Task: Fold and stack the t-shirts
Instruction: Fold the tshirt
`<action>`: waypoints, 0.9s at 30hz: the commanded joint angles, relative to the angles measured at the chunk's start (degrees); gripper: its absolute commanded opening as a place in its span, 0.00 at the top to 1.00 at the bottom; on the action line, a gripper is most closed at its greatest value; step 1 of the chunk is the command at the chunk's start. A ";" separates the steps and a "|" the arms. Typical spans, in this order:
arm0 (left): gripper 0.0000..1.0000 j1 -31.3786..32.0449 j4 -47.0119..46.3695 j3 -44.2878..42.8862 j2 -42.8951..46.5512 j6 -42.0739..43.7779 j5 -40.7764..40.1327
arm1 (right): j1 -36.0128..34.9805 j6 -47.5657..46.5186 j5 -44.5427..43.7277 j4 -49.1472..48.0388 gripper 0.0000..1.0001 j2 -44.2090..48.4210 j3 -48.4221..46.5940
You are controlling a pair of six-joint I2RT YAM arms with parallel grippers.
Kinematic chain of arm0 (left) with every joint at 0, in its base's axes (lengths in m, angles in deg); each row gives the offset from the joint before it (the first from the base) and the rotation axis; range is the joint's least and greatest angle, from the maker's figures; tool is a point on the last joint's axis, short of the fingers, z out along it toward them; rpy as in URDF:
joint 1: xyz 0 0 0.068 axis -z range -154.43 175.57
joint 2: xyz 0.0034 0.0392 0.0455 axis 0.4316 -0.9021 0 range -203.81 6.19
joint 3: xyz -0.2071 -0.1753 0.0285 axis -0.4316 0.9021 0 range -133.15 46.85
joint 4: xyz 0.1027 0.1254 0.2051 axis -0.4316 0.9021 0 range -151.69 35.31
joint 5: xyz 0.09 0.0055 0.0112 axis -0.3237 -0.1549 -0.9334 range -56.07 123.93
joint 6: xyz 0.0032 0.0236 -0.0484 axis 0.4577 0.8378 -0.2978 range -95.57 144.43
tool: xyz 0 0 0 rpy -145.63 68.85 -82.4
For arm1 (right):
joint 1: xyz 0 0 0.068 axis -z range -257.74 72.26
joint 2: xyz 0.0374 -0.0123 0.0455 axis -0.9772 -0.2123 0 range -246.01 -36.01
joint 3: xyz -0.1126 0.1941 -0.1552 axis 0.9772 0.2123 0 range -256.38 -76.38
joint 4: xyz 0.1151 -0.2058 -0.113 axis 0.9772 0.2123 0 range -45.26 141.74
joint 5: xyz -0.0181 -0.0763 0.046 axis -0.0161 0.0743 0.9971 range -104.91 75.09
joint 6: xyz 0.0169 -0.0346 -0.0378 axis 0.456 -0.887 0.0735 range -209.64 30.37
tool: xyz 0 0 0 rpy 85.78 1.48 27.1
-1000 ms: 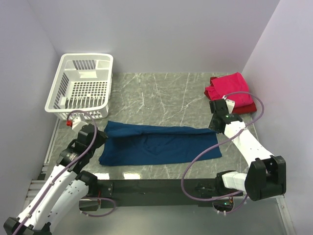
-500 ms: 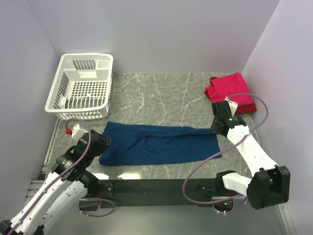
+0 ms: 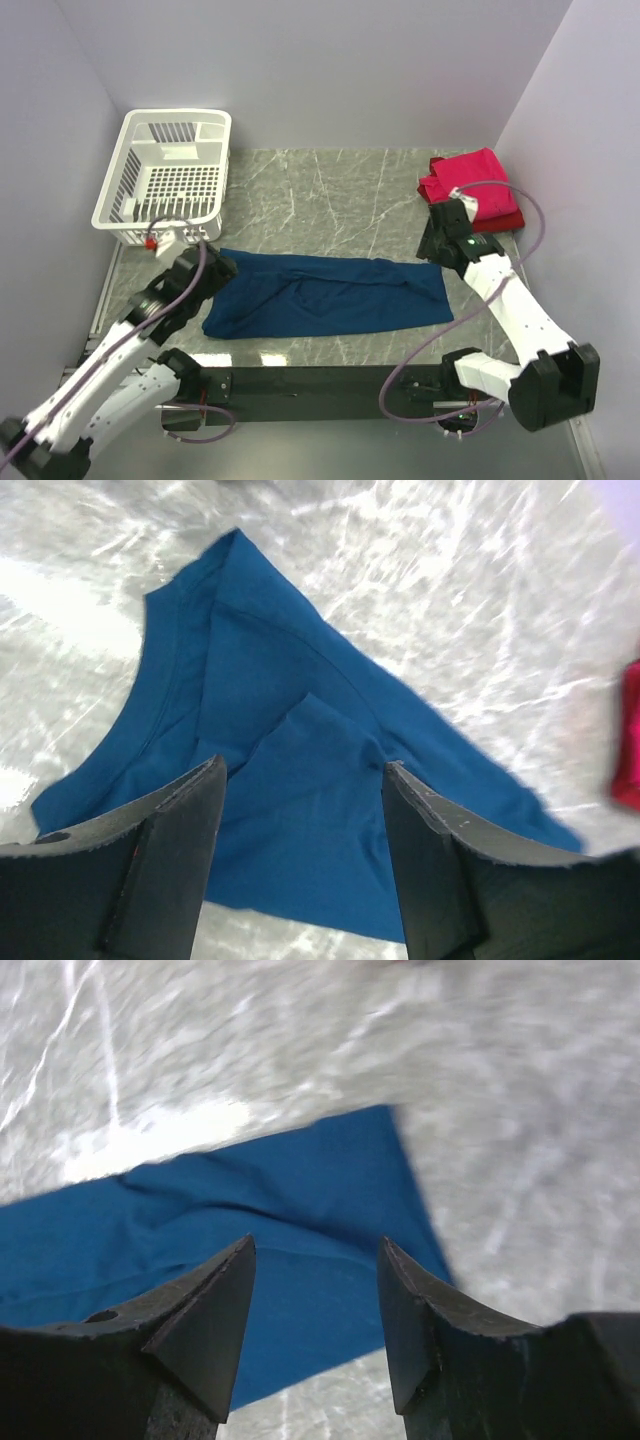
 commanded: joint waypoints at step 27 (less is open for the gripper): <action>0.27 12.33 -21.19 -7.78 -44.65 12.71 -9.62 | -20.30 4.85 10.90 -18.02 0.44 -19.25 3.33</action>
